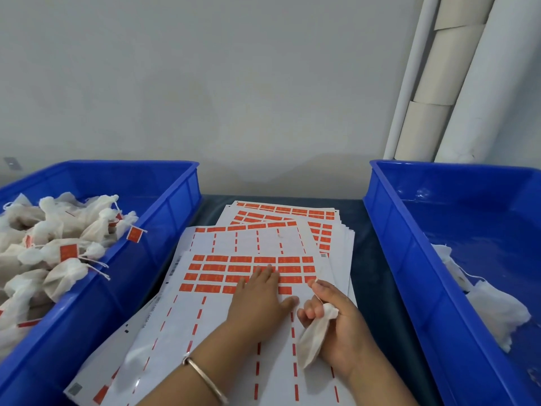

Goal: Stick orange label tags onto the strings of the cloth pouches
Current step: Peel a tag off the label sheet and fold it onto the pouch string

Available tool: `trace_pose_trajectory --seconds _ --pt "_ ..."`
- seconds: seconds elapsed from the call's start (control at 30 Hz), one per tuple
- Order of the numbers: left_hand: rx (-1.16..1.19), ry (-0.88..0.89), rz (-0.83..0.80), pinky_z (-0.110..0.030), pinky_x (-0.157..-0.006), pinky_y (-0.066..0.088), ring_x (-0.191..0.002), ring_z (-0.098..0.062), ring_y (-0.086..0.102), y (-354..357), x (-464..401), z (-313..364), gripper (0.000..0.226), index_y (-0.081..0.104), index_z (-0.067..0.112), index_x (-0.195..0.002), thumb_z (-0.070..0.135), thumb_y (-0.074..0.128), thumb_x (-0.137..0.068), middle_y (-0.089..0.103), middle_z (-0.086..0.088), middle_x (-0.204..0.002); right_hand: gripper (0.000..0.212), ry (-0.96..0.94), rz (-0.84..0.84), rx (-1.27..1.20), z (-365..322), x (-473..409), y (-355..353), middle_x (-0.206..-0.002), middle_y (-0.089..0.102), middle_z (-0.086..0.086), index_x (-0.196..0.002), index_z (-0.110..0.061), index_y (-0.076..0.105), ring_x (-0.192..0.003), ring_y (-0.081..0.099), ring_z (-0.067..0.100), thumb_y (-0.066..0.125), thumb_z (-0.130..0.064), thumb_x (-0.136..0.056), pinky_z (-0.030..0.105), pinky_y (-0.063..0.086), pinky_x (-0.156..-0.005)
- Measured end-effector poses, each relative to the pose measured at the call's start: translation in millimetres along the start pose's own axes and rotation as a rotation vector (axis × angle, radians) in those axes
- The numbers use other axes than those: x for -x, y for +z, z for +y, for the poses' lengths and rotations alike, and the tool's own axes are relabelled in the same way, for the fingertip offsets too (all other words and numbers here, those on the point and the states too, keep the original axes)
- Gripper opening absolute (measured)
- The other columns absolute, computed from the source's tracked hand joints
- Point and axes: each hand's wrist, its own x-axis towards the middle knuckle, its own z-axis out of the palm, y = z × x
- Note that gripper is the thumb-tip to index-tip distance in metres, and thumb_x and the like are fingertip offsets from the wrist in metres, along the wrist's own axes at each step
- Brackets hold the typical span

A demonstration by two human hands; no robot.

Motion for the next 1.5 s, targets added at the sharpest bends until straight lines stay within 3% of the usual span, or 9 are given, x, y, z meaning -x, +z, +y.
trace_pose_trajectory --seconds 0.13,0.23,0.53,0.77,1.2,1.37,1.5 --pt "0.105 0.049 0.049 -0.042 -0.114 0.003 -0.142 -0.012 0.013 0 -2 0 0.062 0.032 0.033 -0.142 0.059 0.044 -0.087 0.025 0.015 -0.151 0.029 -0.011 0.006 0.004 0 -2 0 -0.047 0.049 0.006 -0.088 -0.013 0.078 -0.042 0.048 0.013 0.073 -0.020 -0.060 0.028 0.053 -0.055" --pt "0.125 0.060 0.064 -0.041 -0.113 0.014 -0.141 -0.012 0.016 3 3 -4 0.061 0.033 0.037 -0.141 0.061 0.045 -0.085 0.025 0.018 -0.150 0.023 -0.019 0.005 -0.005 -1 -4 0 -0.045 0.046 0.005 -0.084 -0.013 0.078 -0.042 0.047 0.012 0.070 -0.019 -0.064 0.027 0.053 -0.054" --pt "0.065 0.094 0.062 -0.039 -0.112 0.020 -0.141 -0.011 0.019 2 6 -2 0.051 0.039 0.034 -0.138 0.052 0.043 -0.091 0.030 0.016 -0.147 0.024 -0.019 -0.010 0.015 1 -7 -1 -0.047 0.049 0.004 -0.089 -0.015 0.078 -0.043 0.049 0.011 0.069 -0.021 -0.067 0.027 0.054 -0.057" --pt "0.025 0.079 0.083 -0.035 -0.106 0.032 -0.134 -0.011 0.035 -1 7 0 0.042 0.048 0.038 -0.131 0.052 0.040 -0.092 0.037 0.016 -0.144 0.024 -0.014 -0.040 0.048 2 -7 -3 -0.054 0.058 0.006 -0.090 -0.015 0.077 -0.046 0.053 0.013 0.070 -0.024 -0.068 0.027 0.056 -0.059" --pt "-0.055 0.194 0.122 -0.034 -0.113 0.025 -0.134 -0.009 0.034 -5 9 0 0.037 0.054 0.034 -0.128 0.041 0.033 -0.097 0.047 0.014 -0.137 0.017 -0.030 -0.080 0.071 5 -11 -6 -0.056 0.063 0.002 -0.087 -0.016 0.077 -0.046 0.055 0.012 0.067 -0.020 -0.074 0.028 0.055 -0.058" --pt "-0.036 0.177 0.152 -0.032 -0.111 0.026 -0.133 -0.008 0.036 -2 7 0 0.038 0.056 0.033 -0.126 0.042 0.033 -0.097 0.049 0.014 -0.136 0.033 -0.021 -0.091 0.068 5 -11 -7 -0.061 0.066 0.001 -0.108 -0.012 0.067 -0.048 0.054 0.012 0.066 -0.020 -0.076 0.028 0.053 -0.061" --pt "-0.020 0.151 0.165 -0.032 -0.110 0.028 -0.130 -0.007 0.040 1 4 -1 0.037 0.058 0.033 -0.124 0.041 0.034 -0.097 0.052 0.014 -0.133 0.034 -0.026 -0.103 0.064 5 -12 -7 -0.063 0.066 0.001 -0.110 -0.013 0.068 -0.048 0.054 0.011 0.066 -0.019 -0.077 0.028 0.053 -0.061"
